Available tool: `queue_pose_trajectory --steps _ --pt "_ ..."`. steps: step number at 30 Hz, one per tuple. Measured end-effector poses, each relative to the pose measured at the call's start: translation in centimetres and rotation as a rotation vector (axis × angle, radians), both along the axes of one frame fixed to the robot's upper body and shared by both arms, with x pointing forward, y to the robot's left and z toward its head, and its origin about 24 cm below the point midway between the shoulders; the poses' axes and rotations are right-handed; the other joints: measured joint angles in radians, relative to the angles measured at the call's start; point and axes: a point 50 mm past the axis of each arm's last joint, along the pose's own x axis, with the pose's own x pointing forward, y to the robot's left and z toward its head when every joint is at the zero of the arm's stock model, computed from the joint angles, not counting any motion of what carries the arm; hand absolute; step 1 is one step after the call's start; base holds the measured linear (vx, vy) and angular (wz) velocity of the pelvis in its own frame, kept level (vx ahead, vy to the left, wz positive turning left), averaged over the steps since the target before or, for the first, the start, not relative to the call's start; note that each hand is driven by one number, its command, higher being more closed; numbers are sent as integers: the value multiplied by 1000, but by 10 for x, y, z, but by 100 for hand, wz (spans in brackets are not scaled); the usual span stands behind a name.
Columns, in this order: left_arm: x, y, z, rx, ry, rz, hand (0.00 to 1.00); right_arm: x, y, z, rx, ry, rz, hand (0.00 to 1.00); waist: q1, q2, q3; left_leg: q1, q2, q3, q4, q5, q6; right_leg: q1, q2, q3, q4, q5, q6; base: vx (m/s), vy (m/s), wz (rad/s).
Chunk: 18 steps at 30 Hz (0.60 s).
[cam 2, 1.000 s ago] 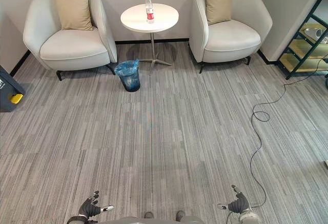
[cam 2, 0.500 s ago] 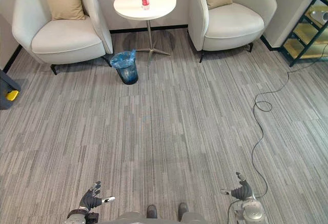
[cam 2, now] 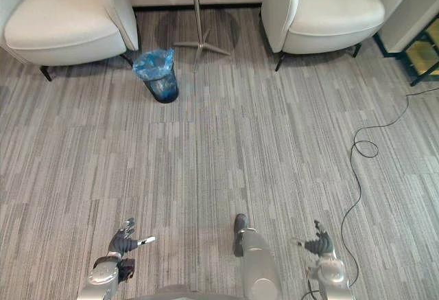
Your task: Gather rubbish on tea table into small bin, then transfer packed bag to large trash can.
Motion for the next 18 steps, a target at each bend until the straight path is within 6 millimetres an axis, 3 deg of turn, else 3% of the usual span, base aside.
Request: queue_pose_trajectory --steps 2,4,6,7,8,9,10,11,12,13,14,15,16,18 --pt "2 -3 1 -8 -11 -1 0 5 10 2 43 -45 -13 0 36 -30 13 -127 7 41 57 -61 20 118 -2 20 -82 -9 -10 600 -102 -21" --pt "3 -7 2 -18 -21 -1 0 11 13 6 52 -77 -11 0 62 -50 21 -261 -16 78 -34 -92 21 216 -15 45 -168 -43 10 670 -32 -27" --pt "1 -11 0 -31 -13 4 0 21 7 8 36 -79 -20 0 94 -40 27 -355 -80 63 -400 -77 1 306 -32 77 -223 -91 51 651 85 -44" --pt "-1 -11 -1 -33 -7 8 0 18 6 6 32 -65 -30 0 99 -35 22 -347 -92 50 -528 -47 -34 324 -38 93 -232 -105 61 625 171 -73" --pt "-13 -13 -6 -43 22 20 0 15 2 5 18 -51 -36 0 121 -9 3 -347 -99 26 -703 2 -41 358 -19 133 -235 -153 76 659 239 -89" --pt "-23 -11 -11 -39 60 37 0 15 6 2 29 -40 -39 0 132 -20 -11 -361 -121 15 -601 65 15 371 -46 169 -183 -217 107 682 260 -72" --pt "-26 -9 -14 -41 83 54 0 12 8 -1 37 -29 -42 0 129 -44 -25 -369 -147 23 -549 25 54 352 -75 182 -104 -234 106 707 251 -23" --pt "-26 -9 -14 -36 82 60 0 6 8 -5 41 -8 -46 0 117 -75 -42 -360 -166 40 -543 -10 59 306 -109 196 9 -237 113 720 213 7" --pt "-26 -7 -14 -31 81 54 0 3 9 -8 45 14 -50 0 114 -95 -44 -318 -193 54 -542 -52 82 226 -141 229 224 -190 197 856 241 6" --pt "-27 -6 -15 -28 92 51 0 2 11 -10 49 24 -48 0 104 -102 -41 -272 -210 50 -547 -85 95 164 -156 240 406 -111 304 715 194 1" --pt "-28 -5 -16 -22 103 42 0 1 13 -12 57 29 -47 0 94 -108 -36 -231 -220 49 -557 -100 100 128 -164 243 521 -83 332 688 151 13" --pt "-29 -4 -17 -14 124 25 0 -2 17 -15 68 43 -48 0 80 -107 -31 -129 -232 49 -585 -133 117 69 -179 218 686 -104 294 675 109 10" --pt "-29 -8 -18 -17 126 10 0 -4 18 -16 68 49 -44 0 69 -95 -29 -26 -232 43 -638 -151 120 22 -198 148 734 -137 234 660 92 5" --pt "-21 -9 -16 -19 106 -2 0 -1 19 -14 61 44 -20 0 53 -67 -26 104 -213 26 -735 -153 121 -61 -189 38 640 -176 168 614 39 12"
